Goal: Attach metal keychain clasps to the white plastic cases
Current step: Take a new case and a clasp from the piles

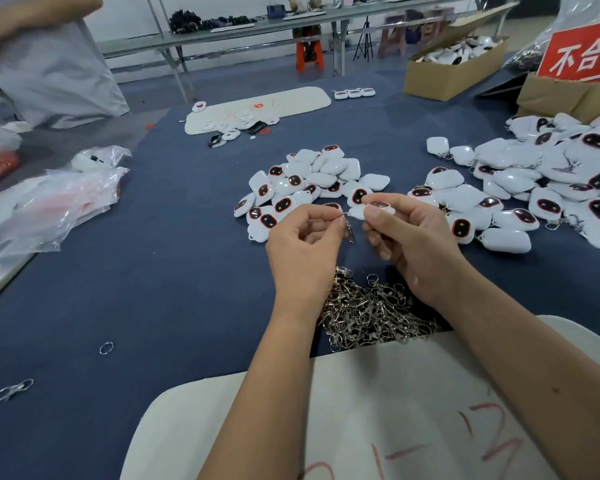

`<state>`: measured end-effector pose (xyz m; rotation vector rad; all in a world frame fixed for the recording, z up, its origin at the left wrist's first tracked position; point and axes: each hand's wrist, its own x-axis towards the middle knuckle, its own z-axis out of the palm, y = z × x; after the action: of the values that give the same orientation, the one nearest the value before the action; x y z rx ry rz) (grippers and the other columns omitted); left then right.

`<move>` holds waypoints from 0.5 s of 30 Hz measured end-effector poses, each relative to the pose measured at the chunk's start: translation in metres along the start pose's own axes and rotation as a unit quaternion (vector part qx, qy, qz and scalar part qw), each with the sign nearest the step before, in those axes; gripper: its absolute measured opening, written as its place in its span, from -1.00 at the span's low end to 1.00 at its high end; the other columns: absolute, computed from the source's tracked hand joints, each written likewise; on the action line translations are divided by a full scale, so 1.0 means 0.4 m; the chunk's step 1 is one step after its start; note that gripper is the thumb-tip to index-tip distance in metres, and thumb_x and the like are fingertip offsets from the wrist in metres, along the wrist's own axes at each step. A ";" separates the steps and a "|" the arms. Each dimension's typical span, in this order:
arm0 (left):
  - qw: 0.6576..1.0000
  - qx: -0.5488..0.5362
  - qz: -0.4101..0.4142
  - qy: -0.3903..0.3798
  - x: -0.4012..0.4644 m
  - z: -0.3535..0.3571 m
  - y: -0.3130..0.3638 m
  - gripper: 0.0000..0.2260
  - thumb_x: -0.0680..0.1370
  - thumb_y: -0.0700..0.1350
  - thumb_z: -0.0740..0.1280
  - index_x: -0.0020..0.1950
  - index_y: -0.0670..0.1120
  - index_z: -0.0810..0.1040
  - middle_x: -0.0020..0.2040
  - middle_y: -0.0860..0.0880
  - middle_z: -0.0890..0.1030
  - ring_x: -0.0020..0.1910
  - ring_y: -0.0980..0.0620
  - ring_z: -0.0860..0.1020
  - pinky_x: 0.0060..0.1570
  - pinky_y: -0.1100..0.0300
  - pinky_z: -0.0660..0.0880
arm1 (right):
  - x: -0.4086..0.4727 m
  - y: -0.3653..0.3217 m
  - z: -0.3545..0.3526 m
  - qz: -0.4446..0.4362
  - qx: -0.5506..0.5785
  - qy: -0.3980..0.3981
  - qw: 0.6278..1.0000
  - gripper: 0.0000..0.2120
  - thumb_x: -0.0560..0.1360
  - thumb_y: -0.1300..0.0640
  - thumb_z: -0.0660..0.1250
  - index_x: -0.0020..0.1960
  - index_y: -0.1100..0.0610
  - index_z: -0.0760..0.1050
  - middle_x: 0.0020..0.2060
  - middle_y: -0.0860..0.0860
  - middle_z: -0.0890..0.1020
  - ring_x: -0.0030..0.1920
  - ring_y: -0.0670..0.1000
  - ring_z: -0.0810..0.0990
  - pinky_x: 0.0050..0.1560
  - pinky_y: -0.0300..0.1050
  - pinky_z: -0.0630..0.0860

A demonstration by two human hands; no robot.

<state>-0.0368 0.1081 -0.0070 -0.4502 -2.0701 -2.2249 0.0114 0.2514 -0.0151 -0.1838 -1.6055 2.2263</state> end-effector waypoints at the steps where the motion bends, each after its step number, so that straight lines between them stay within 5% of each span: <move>1: 1.000 0.004 0.000 -0.004 -0.001 0.000 0.002 -0.90 0.52 -0.33 0.48 -0.09 -0.14 0.69 -0.19 -0.15 0.71 -0.18 -0.06 0.68 0.01 0.01 0.68 | 0.000 0.000 -0.001 -0.001 0.000 -0.002 1.000 -0.87 0.51 0.13 0.52 0.05 0.07 0.71 -0.29 0.11 0.59 -0.37 0.01 0.44 -0.45 -0.26 0.39; 7: 0.998 0.036 0.008 -0.042 -0.004 -0.006 0.013 -0.90 0.51 -0.38 0.45 -0.09 -0.21 0.67 -0.24 -0.12 0.67 -0.24 0.01 0.61 -0.01 -0.02 0.65 | 0.000 0.008 -0.002 -0.039 -0.026 0.008 0.999 -0.79 0.51 0.00 0.52 0.04 0.12 0.68 -0.34 0.05 0.59 -0.42 -0.05 0.47 -0.52 -0.26 0.33; 11: 0.993 0.093 0.034 -0.067 -0.003 -0.006 0.007 -0.78 0.50 -0.40 0.43 -0.20 -0.09 0.64 -0.35 0.03 0.60 -0.28 -0.09 0.60 -0.20 0.25 0.57 | -0.002 0.013 0.000 -0.062 -0.083 0.040 0.994 -0.86 0.57 0.02 0.49 -0.04 0.09 0.66 -0.41 -0.02 0.55 -0.46 -0.08 0.42 -0.54 -0.29 0.28; 15: 0.985 0.132 0.043 -0.099 0.000 -0.015 -0.004 -0.71 0.51 -0.41 0.40 -0.22 -0.03 0.63 -0.37 0.11 0.56 -0.32 0.08 0.52 -0.28 0.35 0.49 | -0.005 0.014 0.005 -0.094 -0.129 0.044 0.986 -0.84 0.56 0.06 0.50 -0.03 0.16 0.64 -0.42 -0.06 0.56 -0.46 -0.06 0.42 -0.48 -0.30 0.34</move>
<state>-0.0382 0.1026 -0.0088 -0.7466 -2.3500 -1.8887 0.0113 0.2475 -0.0201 -0.1903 -1.7797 1.8430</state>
